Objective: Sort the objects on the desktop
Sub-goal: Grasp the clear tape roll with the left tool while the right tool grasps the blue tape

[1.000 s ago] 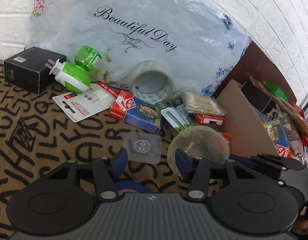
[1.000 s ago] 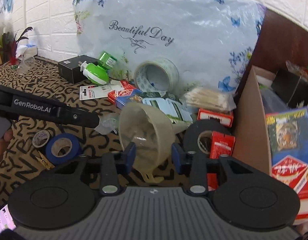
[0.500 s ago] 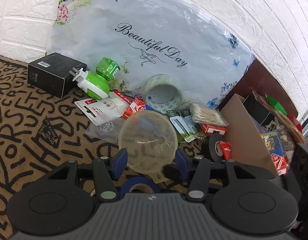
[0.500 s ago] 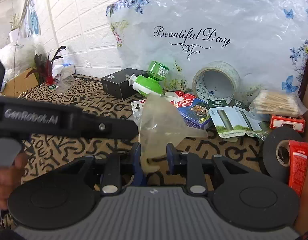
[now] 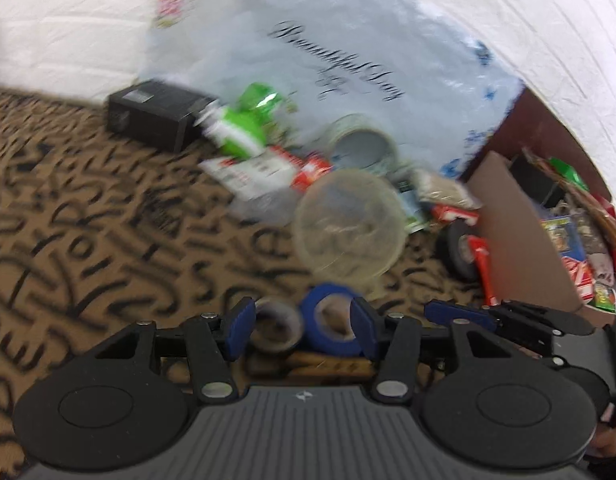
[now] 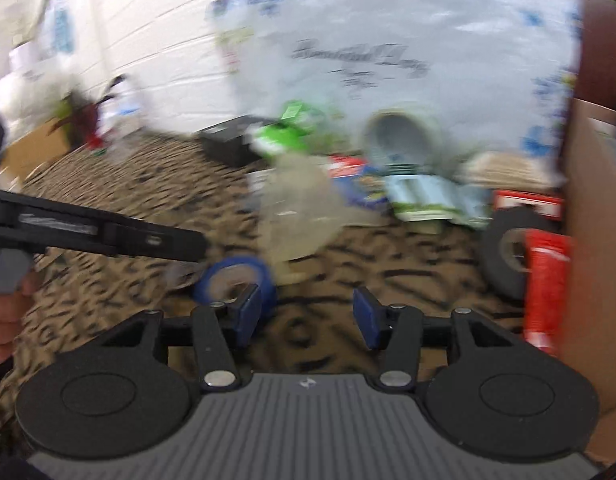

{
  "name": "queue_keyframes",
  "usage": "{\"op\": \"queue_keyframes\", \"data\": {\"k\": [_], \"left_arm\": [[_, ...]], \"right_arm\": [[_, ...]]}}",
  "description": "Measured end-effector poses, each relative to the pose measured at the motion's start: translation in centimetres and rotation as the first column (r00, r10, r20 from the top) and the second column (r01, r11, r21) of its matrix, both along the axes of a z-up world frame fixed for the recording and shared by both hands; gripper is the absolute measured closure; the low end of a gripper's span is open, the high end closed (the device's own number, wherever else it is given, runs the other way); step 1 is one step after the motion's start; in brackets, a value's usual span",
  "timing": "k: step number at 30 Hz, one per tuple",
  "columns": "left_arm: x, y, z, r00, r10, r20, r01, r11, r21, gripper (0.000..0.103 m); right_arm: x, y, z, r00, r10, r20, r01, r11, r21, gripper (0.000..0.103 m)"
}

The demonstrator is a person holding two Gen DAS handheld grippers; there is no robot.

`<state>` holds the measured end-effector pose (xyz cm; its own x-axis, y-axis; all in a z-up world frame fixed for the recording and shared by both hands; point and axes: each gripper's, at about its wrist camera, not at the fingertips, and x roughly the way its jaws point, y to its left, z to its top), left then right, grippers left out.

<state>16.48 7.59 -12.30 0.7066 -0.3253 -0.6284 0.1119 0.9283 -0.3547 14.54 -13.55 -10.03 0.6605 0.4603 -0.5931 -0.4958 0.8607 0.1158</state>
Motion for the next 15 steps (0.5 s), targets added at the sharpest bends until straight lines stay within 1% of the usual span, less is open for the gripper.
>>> {"op": "queue_keyframes", "data": {"k": [1,4,5,7,9,12,15], "left_arm": [[-0.2,0.3,-0.2,1.000,0.008,-0.007,-0.008,1.000,0.001,0.054],[-0.4,0.8,-0.5,1.000,0.013,-0.008,-0.013,1.000,0.009,0.054],[-0.4,0.9,-0.5,1.000,0.006,0.001,-0.006,1.000,0.017,0.050],[-0.1,0.5,-0.6,1.000,-0.008,0.016,0.008,0.999,0.040,0.046],[0.5,0.0,-0.9,1.000,-0.021,0.010,0.021,0.998,0.051,0.046],[1.6,-0.6,-1.7,0.999,-0.038,-0.018,0.039,0.998,0.055,0.046],[1.8,-0.7,-2.1,0.999,-0.036,-0.004,0.036,0.998,0.059,0.046]], "right_arm": [[-0.2,0.8,-0.1,1.000,0.024,0.002,-0.024,1.000,-0.007,0.054],[-0.5,2.7,-0.5,0.997,0.072,-0.003,-0.072,0.997,-0.034,0.054],[-0.4,3.1,-0.6,0.997,0.079,0.000,-0.079,0.996,-0.046,0.054],[-0.5,3.7,-0.9,0.997,0.080,0.015,-0.078,0.994,-0.078,0.054],[-0.1,4.1,-1.2,0.996,0.083,0.013,-0.082,0.992,-0.100,0.054],[0.4,4.3,-1.4,0.996,0.092,0.022,-0.089,0.991,-0.104,0.052],[0.9,4.4,-1.8,0.995,0.097,0.024,-0.094,0.991,-0.099,0.050]]}}
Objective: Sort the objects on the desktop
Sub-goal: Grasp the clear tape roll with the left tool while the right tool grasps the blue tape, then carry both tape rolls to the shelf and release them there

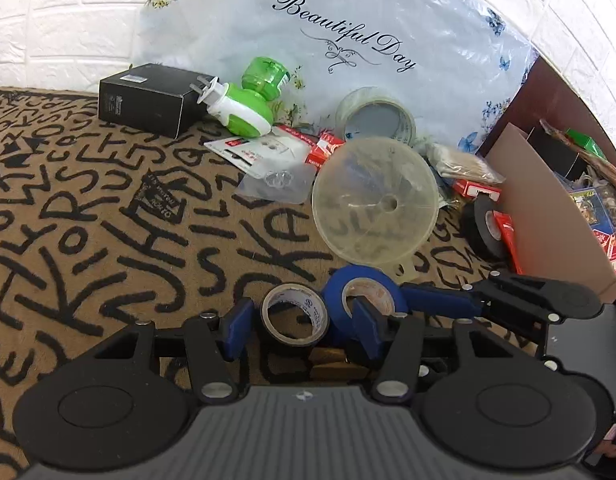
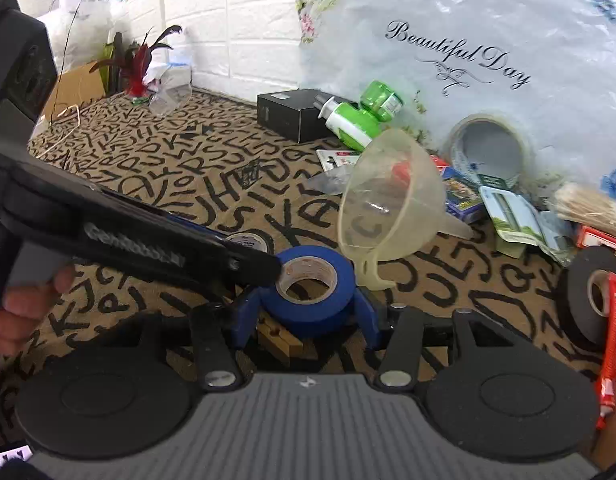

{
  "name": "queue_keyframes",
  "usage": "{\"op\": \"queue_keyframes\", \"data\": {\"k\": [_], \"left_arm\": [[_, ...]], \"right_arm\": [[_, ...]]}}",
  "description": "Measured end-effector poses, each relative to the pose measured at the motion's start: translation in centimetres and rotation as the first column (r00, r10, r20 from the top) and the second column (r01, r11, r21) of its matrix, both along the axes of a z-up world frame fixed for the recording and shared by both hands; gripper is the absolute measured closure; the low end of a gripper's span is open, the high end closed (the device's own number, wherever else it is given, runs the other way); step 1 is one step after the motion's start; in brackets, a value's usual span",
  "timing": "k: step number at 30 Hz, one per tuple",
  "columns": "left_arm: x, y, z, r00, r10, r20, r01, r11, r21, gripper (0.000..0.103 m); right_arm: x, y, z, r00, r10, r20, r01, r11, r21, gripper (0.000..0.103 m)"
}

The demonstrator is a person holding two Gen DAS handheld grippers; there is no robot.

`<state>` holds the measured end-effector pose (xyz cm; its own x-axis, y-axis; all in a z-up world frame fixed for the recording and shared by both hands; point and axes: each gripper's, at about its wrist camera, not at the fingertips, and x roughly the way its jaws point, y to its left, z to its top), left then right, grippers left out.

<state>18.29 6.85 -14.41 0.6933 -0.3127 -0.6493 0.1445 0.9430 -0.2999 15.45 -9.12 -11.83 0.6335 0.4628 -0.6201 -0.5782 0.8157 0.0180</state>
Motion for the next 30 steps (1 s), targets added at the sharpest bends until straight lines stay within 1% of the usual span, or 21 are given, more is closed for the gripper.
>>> {"op": "queue_keyframes", "data": {"k": [3,7,9,12,15,19,21,22,23,25,29,30], "left_arm": [[0.0,0.2,0.0,1.000,-0.008,-0.004,0.008,1.000,-0.008,0.047],[-0.3,0.6,0.1,1.000,-0.020,-0.011,0.019,1.000,-0.004,0.049],[-0.4,0.7,0.0,1.000,-0.013,-0.018,0.013,1.000,0.018,0.052],[-0.6,0.7,-0.1,1.000,-0.021,-0.011,0.022,0.999,0.038,0.052],[-0.3,0.1,-0.1,1.000,-0.027,-0.003,0.027,0.998,0.058,0.047],[0.2,-1.1,-0.2,0.999,-0.050,0.018,0.048,0.994,0.103,0.046],[0.4,-1.6,-0.3,0.998,-0.059,0.023,0.055,0.988,0.142,0.053],[0.4,-1.7,-0.3,0.998,-0.057,0.028,0.052,0.984,0.168,0.062],[0.4,-1.7,-0.3,0.998,-0.060,0.028,0.054,0.983,0.176,0.062],[0.4,-1.6,-0.2,0.998,-0.050,0.024,0.046,0.985,0.167,0.062],[0.1,-2.2,-0.1,0.998,-0.059,0.027,0.052,0.976,0.209,0.062],[0.0,-2.2,0.0,0.998,-0.057,0.022,0.051,0.978,0.203,0.062]], "right_arm": [[0.2,-0.3,-0.2,1.000,0.006,-0.007,-0.006,1.000,0.020,0.049],[-0.1,-0.5,0.0,1.000,0.008,-0.003,-0.008,1.000,0.005,0.050],[-0.7,-1.0,0.2,1.000,0.001,0.002,-0.001,1.000,-0.011,0.050],[-1.6,-2.6,0.5,0.999,-0.045,-0.011,0.045,0.999,-0.018,0.050],[-2.1,-4.3,0.5,0.995,-0.092,-0.029,0.092,0.996,-0.011,0.050],[-2.1,-4.6,0.4,0.994,-0.107,-0.029,0.107,0.994,-0.011,0.050],[-2.1,-4.3,0.4,0.994,-0.110,-0.019,0.110,0.994,-0.021,0.049],[-2.0,-4.3,0.4,0.994,-0.110,-0.017,0.110,0.994,-0.024,0.049],[-2.0,-4.2,0.3,0.994,-0.113,-0.015,0.112,0.993,-0.023,0.049],[-1.8,-4.2,0.2,0.993,-0.119,-0.022,0.119,0.993,-0.014,0.048],[-1.8,-4.3,0.1,0.992,-0.125,-0.028,0.125,0.992,-0.005,0.048],[-1.9,-4.3,0.2,0.991,-0.128,-0.029,0.128,0.992,-0.002,0.049]]}}
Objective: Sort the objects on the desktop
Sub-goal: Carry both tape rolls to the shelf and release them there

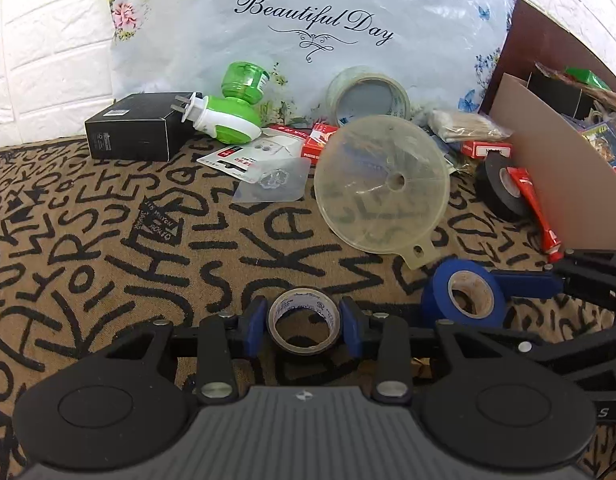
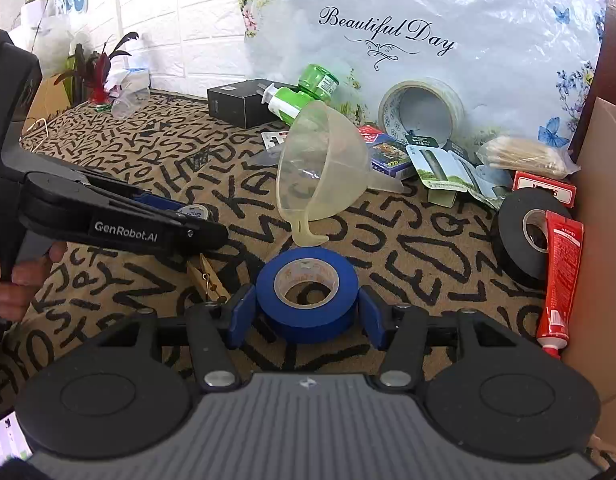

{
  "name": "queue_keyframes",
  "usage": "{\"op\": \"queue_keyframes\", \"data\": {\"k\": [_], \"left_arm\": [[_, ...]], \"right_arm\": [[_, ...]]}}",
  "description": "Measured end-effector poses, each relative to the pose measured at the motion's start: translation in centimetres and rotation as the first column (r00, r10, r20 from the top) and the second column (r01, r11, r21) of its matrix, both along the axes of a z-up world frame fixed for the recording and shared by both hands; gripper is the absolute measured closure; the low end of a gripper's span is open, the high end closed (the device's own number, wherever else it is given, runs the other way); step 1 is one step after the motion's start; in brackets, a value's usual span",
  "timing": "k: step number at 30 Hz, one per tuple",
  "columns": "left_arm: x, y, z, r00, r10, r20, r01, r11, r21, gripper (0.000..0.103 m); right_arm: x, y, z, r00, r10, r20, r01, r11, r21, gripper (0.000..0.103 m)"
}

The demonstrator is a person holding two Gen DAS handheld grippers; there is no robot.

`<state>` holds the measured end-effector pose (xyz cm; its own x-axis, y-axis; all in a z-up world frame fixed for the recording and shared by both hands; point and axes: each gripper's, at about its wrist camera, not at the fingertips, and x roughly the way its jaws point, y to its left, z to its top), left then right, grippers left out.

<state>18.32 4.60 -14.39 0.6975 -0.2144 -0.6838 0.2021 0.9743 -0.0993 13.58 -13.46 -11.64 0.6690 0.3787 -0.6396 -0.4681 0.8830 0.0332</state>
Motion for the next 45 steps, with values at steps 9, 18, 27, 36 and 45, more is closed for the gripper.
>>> {"op": "queue_keyframes", "data": {"k": [9,18,27,36,45], "left_arm": [[-2.4,-1.0,4.2,0.998,-0.046,0.045,0.049,0.996,-0.068,0.062],[-3.0,-7.7,12.3,0.957,-0.232,0.177,0.259,0.953,-0.155,0.062],[-0.6,-18.8,19.6,0.900,-0.365,0.237,0.411,0.892,-0.186,0.062],[5.4,-29.6,21.4,0.900,-0.369,0.232,0.406,0.904,-0.135,0.062],[11.7,-34.0,19.3,0.911,-0.364,0.193,0.393,0.907,-0.149,0.062]], "right_arm": [[-2.7,-2.4,3.3,0.997,-0.040,0.070,0.035,0.997,0.075,0.049],[-8.2,-7.4,10.5,0.956,-0.134,0.263,0.083,0.977,0.196,0.049],[-10.7,-16.8,15.9,0.836,-0.320,0.445,0.282,0.948,0.151,0.049],[-4.8,-26.4,17.7,0.781,-0.438,0.445,0.432,0.894,0.120,0.049],[4.6,-32.7,16.9,0.784,-0.481,0.393,0.496,0.865,0.069,0.049]]}}
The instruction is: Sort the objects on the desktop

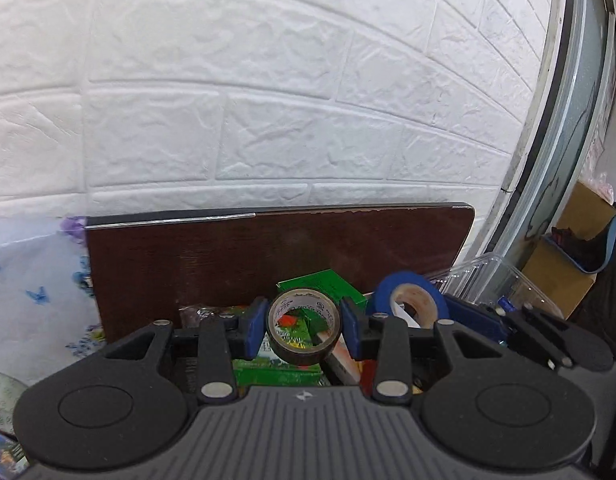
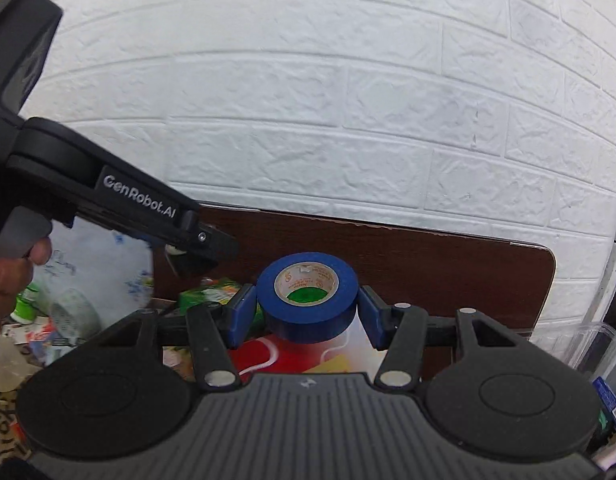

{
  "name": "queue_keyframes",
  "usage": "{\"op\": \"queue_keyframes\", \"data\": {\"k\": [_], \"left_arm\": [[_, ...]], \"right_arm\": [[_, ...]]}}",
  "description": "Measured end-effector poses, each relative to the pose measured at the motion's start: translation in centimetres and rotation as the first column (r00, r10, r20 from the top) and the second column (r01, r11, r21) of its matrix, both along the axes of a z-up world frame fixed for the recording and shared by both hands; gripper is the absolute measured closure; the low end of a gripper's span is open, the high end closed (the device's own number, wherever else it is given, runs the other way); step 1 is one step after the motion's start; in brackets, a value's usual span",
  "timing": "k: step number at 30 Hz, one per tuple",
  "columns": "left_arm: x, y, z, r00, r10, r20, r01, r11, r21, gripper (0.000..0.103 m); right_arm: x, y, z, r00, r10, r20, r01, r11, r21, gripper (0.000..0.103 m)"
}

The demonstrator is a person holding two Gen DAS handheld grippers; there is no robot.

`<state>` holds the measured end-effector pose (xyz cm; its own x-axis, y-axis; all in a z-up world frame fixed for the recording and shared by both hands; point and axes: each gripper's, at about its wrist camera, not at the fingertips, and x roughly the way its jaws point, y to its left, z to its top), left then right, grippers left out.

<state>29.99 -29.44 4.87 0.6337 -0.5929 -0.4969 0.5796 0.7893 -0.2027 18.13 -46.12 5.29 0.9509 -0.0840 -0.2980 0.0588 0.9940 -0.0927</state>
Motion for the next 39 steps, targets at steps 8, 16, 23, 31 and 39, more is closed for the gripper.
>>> {"op": "queue_keyframes", "data": {"k": [8,16,23,31,39], "left_arm": [[2.6,-1.1,-1.5,1.000,-0.003,-0.022,0.003,1.000,0.010,0.062],[1.1,0.6,-1.5,0.999,-0.002,0.052,0.005,0.998,-0.065,0.005],[-1.3,1.1,-1.3,0.998,0.023,0.064,-0.019,0.999,-0.049,0.002],[-6.4,1.8,-1.4,0.990,0.049,0.131,-0.056,0.997,0.052,0.001],[-11.7,3.4,-0.9,0.981,0.092,0.172,-0.104,0.992,0.065,0.001]], "right_arm": [[5.4,-0.5,-1.0,0.997,0.020,-0.077,-0.021,1.000,-0.016,0.049],[5.1,-0.5,-1.4,0.995,0.051,-0.080,-0.051,0.999,0.006,0.037],[0.4,-0.5,-0.1,1.000,0.017,0.019,-0.017,1.000,0.014,0.013],[-4.0,0.8,-1.0,0.999,-0.038,0.012,0.038,0.999,0.018,0.013],[-9.5,2.3,-1.1,0.998,-0.056,0.003,0.055,0.996,0.077,0.012]]}}
